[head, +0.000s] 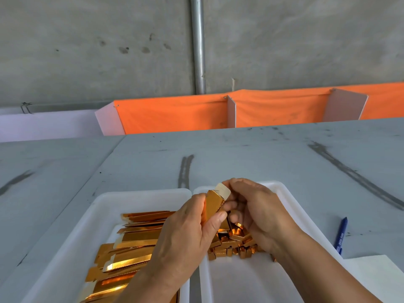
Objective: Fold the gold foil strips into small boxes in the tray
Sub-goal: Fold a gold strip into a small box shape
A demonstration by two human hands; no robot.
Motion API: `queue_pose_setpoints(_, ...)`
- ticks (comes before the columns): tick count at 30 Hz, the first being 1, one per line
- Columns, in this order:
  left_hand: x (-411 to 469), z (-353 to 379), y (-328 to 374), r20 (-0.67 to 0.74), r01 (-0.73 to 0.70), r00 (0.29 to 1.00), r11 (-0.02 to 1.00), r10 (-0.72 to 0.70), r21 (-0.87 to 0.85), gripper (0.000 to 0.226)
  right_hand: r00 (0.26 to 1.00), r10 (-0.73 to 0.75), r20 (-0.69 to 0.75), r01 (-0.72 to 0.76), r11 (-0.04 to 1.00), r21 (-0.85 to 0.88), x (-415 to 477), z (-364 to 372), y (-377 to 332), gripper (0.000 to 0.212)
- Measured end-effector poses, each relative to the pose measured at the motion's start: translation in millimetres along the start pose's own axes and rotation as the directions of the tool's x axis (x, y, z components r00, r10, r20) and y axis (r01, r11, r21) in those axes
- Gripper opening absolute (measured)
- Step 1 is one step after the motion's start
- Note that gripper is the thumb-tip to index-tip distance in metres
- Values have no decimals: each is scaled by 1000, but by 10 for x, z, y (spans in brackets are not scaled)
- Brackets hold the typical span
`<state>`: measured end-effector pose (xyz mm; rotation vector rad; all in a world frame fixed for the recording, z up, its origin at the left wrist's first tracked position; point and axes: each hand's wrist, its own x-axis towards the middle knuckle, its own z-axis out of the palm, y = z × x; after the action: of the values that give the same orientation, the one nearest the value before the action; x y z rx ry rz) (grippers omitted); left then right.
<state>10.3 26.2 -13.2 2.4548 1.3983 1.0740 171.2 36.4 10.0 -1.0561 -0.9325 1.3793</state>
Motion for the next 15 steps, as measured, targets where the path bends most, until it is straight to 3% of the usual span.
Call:
queue_pose_setpoints(3,-1,3,4,16,-13,1000,1000,13,-7,41,990,52,131,-61,996,65,1,7,14,26)
queue_pose_setpoints(6,0,1,2,13,-18,1000,1000,18,-4,41,983,17,182,-29,997,65,-22,11,-9,22)
queue_pose_setpoints(12,1,7,7,-5,-31,1000,999,31,-22,40,989,-105,104,117,987,-112,-52,34,10,13)
queue_pose_setpoints(15,1,3,13,-4,-33,999,999,33,-3,52,986,-139,89,151,978,-146,-62,43,14,13)
